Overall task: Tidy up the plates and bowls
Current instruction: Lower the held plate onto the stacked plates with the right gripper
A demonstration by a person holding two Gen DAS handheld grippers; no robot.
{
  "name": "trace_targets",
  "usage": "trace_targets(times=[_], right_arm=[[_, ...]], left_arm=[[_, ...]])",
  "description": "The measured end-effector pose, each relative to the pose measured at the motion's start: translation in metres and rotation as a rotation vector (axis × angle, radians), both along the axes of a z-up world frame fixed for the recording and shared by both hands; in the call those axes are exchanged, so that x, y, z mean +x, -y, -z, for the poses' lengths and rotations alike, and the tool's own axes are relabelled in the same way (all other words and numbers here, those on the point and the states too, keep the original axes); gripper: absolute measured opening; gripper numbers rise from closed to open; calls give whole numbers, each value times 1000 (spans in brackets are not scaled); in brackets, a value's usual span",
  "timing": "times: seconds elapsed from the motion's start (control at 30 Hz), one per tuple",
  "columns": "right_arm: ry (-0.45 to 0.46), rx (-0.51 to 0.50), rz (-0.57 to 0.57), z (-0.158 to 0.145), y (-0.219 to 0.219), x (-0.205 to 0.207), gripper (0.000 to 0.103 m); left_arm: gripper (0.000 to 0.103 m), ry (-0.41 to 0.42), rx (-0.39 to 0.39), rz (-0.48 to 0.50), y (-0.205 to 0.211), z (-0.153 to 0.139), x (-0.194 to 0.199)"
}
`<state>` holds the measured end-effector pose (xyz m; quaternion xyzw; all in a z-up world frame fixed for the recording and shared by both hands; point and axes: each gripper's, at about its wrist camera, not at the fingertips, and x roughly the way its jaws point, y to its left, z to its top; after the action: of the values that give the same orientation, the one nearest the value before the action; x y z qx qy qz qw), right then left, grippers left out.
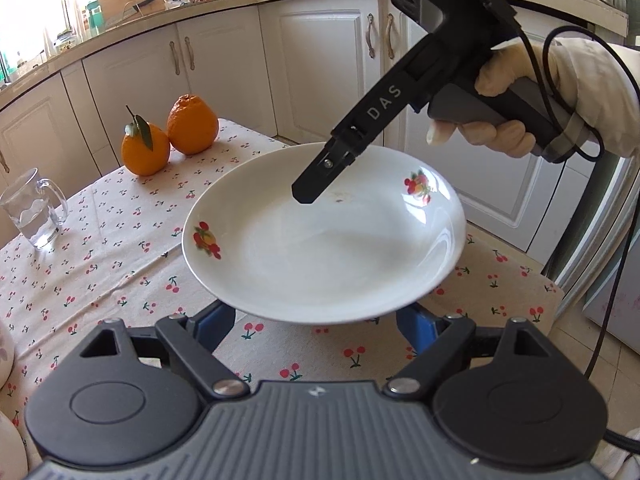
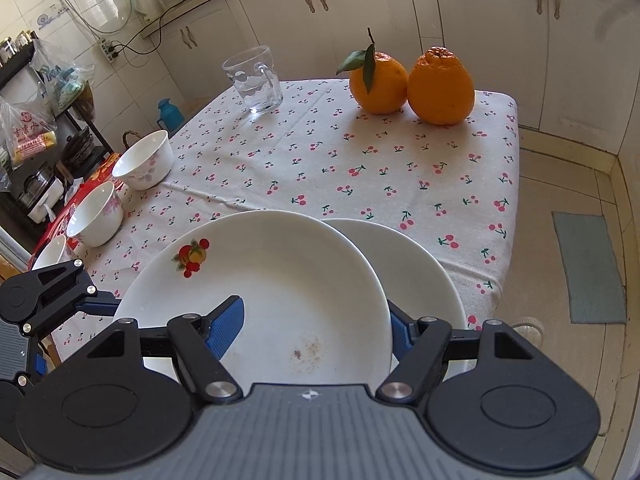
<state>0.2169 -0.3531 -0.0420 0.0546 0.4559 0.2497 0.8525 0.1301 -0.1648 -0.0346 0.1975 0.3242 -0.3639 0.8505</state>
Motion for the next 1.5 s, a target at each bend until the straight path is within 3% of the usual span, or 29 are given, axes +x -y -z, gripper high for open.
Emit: trace_targets(times=[0.6, 1.5], right_arm=[[-21, -8, 40, 14, 15, -1, 78], [1, -39, 128, 1, 26, -38, 78]], left_arm=[[87, 4, 10, 19, 8, 3, 13], [88, 19, -12, 62, 7, 10, 21]])
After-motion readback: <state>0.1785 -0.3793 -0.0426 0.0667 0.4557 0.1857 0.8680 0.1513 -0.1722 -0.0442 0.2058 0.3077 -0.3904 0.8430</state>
